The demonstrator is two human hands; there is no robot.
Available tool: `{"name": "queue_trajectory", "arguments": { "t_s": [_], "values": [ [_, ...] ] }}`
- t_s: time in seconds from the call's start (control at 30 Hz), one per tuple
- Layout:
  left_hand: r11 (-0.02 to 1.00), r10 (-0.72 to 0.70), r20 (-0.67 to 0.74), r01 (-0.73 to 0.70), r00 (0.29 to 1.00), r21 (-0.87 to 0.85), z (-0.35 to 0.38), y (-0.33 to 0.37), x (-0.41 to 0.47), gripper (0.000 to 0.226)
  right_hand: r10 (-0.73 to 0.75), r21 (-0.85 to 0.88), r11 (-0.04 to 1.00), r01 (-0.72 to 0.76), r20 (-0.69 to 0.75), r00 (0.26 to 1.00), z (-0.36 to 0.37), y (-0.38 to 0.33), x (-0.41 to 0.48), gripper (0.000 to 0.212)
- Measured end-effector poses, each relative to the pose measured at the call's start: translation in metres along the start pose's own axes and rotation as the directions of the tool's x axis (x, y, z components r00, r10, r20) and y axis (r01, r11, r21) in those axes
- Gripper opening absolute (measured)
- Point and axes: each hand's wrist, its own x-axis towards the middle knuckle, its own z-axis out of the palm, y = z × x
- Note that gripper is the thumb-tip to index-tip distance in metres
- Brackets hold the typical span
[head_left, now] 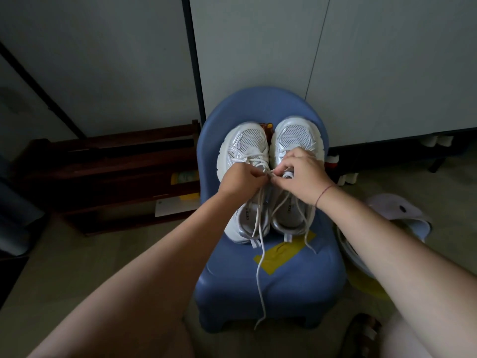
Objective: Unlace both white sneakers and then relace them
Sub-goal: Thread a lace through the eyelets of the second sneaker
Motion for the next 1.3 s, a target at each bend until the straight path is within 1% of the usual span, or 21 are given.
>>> {"name": "queue_trajectory", "arguments": {
  "t_s": [0.13,0.2,0.23,0.3,0.37,0.43,0.47,0.5,0.53,0.57,0.63,0.67,0.7,0.77,0.8,0.9,1.0,1.1,1.17,1.23,1.3],
  "values": [
    [0.999,-0.009,-0.012,0.009,1.0,0.033,-0.003,0.0,-0.001,0.029,-0.009,-0.003,1.0,0.009,0.011,1.0,-0.001,0.0,0.0,0.016],
    [0.997,-0.053,0.068,0.057,0.996,-0.051,-0.014,0.006,-0.006,0.017,-0.008,-0.017,1.0,0.008,0.016,1.0,-0.002,-0.001,0.0,0.015],
    [0.99,-0.082,0.16,0.098,0.984,-0.097,-0.022,0.008,-0.01,0.012,-0.007,-0.023,1.0,0.008,0.014,1.0,-0.002,-0.001,0.001,0.013],
    [0.987,-0.075,0.409,0.126,0.909,-0.098,-0.037,0.007,-0.021,0.007,-0.005,-0.033,0.999,0.006,0.014,1.0,-0.002,-0.001,0.001,0.011],
    [0.996,-0.057,0.636,0.091,0.77,-0.021,-0.047,0.002,-0.033,0.014,-0.004,-0.035,0.999,0.005,0.019,1.0,-0.002,-0.002,0.001,0.013],
    [0.993,-0.098,0.757,0.014,0.646,0.117,-0.05,-0.003,-0.044,0.016,-0.001,-0.029,1.0,0.002,0.02,1.0,-0.002,-0.002,0.0,0.013],
    [0.984,-0.131,0.775,-0.017,0.619,0.179,-0.049,-0.005,-0.047,0.011,-0.001,-0.026,1.0,0.002,0.02,1.0,-0.002,-0.002,0.0,0.012],
    [0.973,-0.154,0.768,-0.041,0.622,0.228,-0.047,-0.006,-0.049,0.009,-0.003,-0.026,1.0,0.003,0.018,1.0,-0.002,-0.002,0.0,0.011],
    [0.962,-0.159,0.738,-0.065,0.656,0.265,-0.045,-0.007,-0.049,0.014,-0.003,-0.025,1.0,0.004,0.017,1.0,-0.002,-0.002,-0.001,0.011],
    [0.952,-0.148,0.682,-0.084,0.716,0.295,-0.043,-0.009,-0.047,0.019,-0.003,-0.025,1.0,0.004,0.016,1.0,-0.002,-0.001,-0.001,0.011],
    [0.955,-0.073,0.498,-0.084,0.864,0.285,-0.04,-0.008,-0.04,0.024,-0.002,-0.024,1.0,0.002,0.014,1.0,-0.002,-0.002,-0.001,0.011],
    [0.97,-0.021,0.373,-0.071,0.928,0.231,-0.038,-0.007,-0.035,0.023,-0.001,-0.023,1.0,0.002,0.013,1.0,-0.001,-0.002,-0.001,0.012],
    [0.985,0.022,0.242,-0.062,0.97,0.159,-0.035,-0.005,-0.03,0.02,-0.002,-0.023,1.0,0.003,0.011,1.0,-0.001,-0.002,-0.001,0.014],
    [0.998,0.054,0.051,-0.056,0.997,0.034,-0.028,0.0,-0.021,0.015,-0.002,-0.013,1.0,0.002,0.011,1.0,-0.002,-0.002,-0.002,0.016],
    [0.998,0.055,0.009,-0.055,0.998,0.008,-0.024,0.002,-0.017,0.015,-0.001,-0.008,1.0,0.001,0.013,1.0,-0.002,-0.002,-0.002,0.017],
    [0.998,0.056,-0.001,-0.056,0.998,0.032,-0.012,0.005,-0.009,0.018,0.0,0.006,1.0,0.0,0.014,1.0,-0.003,-0.002,-0.003,0.019],
    [0.991,0.064,0.012,-0.065,0.998,0.117,-0.002,0.003,-0.003,0.015,-0.004,0.01,1.0,0.004,0.004,1.0,-0.002,-0.002,-0.003,0.019],
    [0.985,0.04,-0.016,-0.037,0.999,0.171,0.003,0.002,-0.004,0.023,-0.015,0.004,1.0,0.015,0.007,1.0,-0.003,0.0,-0.002,0.018],
    [0.98,0.057,-0.021,-0.052,0.998,0.193,0.0,0.003,-0.005,0.025,-0.021,0.001,1.0,0.021,0.015,1.0,-0.003,0.001,-0.001,0.018],
    [0.99,0.064,0.034,-0.067,0.997,0.125,-0.008,0.005,-0.01,0.021,-0.026,0.0,1.0,0.026,0.022,0.999,-0.003,0.001,-0.001,0.017],
    [0.997,0.058,0.165,-0.065,0.985,0.042,-0.019,0.009,-0.021,0.015,-0.027,-0.001,1.0,0.027,0.023,0.999,-0.003,0.001,0.0,0.014]
  ]
}}
